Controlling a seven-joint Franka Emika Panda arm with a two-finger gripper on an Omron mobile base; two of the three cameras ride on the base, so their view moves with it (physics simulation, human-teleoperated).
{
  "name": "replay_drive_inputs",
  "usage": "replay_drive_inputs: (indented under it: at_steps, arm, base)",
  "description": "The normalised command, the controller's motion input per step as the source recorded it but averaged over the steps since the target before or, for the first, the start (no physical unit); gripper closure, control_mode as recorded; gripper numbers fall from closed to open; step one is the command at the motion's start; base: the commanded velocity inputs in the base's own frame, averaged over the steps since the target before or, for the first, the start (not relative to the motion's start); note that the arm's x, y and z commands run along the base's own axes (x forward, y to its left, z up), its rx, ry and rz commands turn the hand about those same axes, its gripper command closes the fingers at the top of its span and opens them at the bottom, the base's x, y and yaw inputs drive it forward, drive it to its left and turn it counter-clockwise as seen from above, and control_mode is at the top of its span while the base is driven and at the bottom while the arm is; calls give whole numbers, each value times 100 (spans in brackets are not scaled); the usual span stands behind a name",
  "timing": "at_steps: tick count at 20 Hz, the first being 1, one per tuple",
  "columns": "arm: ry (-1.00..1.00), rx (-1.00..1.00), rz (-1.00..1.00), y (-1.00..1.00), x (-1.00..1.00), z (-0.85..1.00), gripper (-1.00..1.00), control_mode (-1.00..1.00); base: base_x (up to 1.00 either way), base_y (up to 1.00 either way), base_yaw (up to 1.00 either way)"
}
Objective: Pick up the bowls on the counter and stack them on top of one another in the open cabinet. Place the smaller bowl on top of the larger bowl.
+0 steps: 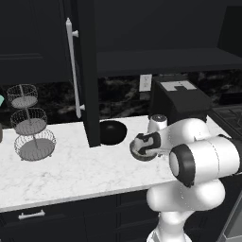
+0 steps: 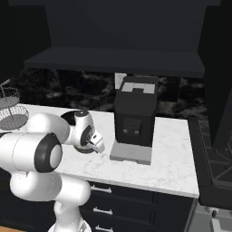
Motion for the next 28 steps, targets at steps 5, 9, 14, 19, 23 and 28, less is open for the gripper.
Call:
replay_drive_inputs:
  at_steps: [5,9,14,19,23,28]
  arm:
    - [0,0,0,0,0,-32,-100,-100]
    - [0,0,0,1,0,-12,100,-100]
    - [0,0,0,5,-2,0,100,-100]
    - [-3,0,0,37,-31,0,100,-100]
    - [-4,0,0,22,-39,10,100,-100]
    - [-1,0,0,1,-31,47,100,-100]
  base:
    - [0,0,0]
    - [0,0,0]
    - [0,0,0]
    - [0,0,0]
    - [0,0,0]
    - [0,0,0]
